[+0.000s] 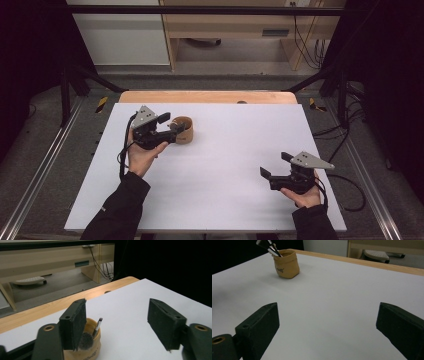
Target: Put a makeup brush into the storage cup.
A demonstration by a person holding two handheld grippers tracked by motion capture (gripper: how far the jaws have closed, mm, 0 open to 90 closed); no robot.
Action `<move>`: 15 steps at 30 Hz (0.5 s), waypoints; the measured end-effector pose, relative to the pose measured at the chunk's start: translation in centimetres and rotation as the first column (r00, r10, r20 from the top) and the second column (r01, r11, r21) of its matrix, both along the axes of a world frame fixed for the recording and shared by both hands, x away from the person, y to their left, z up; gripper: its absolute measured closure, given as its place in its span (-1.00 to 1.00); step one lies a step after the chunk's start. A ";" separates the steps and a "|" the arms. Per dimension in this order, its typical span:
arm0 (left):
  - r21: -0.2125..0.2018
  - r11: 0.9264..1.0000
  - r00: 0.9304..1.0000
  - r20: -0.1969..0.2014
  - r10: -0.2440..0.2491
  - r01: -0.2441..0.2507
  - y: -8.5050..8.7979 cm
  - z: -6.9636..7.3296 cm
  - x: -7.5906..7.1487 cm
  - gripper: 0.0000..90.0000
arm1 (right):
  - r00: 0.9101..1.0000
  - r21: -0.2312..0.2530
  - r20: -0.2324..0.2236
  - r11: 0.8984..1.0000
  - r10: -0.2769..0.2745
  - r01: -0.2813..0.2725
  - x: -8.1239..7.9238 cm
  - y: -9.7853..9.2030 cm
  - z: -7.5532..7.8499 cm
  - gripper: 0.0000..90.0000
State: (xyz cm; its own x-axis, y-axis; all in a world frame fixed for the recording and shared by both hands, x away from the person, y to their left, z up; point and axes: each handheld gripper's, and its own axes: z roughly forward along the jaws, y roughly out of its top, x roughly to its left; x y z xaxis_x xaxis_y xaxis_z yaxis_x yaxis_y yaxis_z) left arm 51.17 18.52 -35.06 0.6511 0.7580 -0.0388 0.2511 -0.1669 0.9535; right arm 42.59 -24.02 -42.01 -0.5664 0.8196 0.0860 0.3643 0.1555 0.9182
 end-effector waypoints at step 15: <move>0.007 1.000 1.000 0.002 -0.018 0.018 1.5 -0.5 -2.6 -0.53 | 1.000 0.018 0.016 1.000 -0.014 0.014 -0.2 -0.5 0.3 -0.89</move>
